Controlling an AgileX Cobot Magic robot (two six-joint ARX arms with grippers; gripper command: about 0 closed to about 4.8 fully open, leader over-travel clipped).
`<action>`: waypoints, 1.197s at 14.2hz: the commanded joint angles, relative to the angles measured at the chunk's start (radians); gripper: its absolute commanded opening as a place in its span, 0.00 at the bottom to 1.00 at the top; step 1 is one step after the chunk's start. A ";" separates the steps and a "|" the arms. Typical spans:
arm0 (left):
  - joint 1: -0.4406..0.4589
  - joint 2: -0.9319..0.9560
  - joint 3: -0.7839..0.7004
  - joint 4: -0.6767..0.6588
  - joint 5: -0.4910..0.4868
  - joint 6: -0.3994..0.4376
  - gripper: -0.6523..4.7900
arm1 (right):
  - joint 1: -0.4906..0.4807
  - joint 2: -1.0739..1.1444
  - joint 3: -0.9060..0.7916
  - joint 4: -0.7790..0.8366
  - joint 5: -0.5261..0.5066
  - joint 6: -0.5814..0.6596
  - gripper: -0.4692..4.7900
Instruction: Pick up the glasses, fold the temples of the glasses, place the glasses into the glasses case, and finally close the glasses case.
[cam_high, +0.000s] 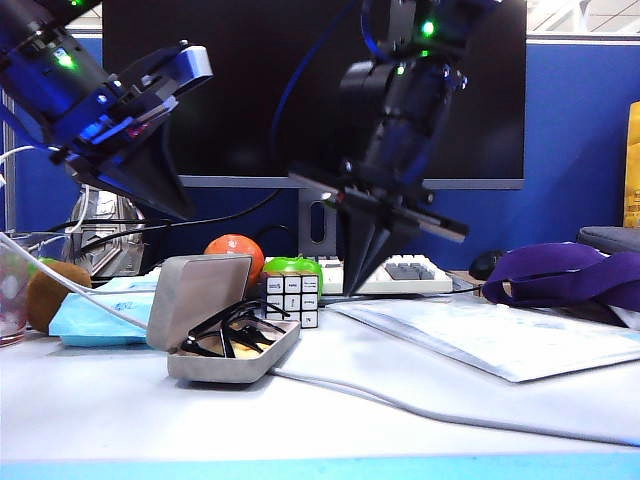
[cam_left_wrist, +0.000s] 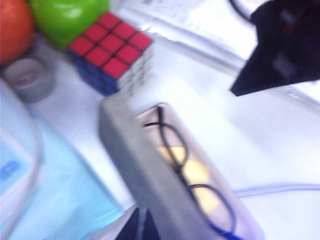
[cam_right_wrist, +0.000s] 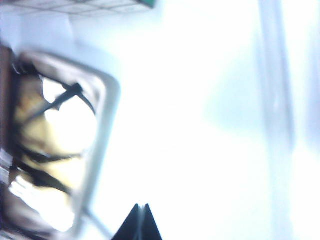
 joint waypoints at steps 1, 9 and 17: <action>-0.001 0.032 0.002 0.033 0.100 -0.016 0.11 | -0.025 0.030 0.001 0.048 -0.116 -0.119 0.08; 0.000 0.058 0.002 0.035 0.097 -0.027 0.11 | -0.088 0.087 -0.091 0.135 -0.373 -0.276 0.08; 0.000 0.065 0.002 0.044 -0.079 -0.026 0.11 | -0.114 0.087 -0.277 0.466 -0.500 -0.312 0.08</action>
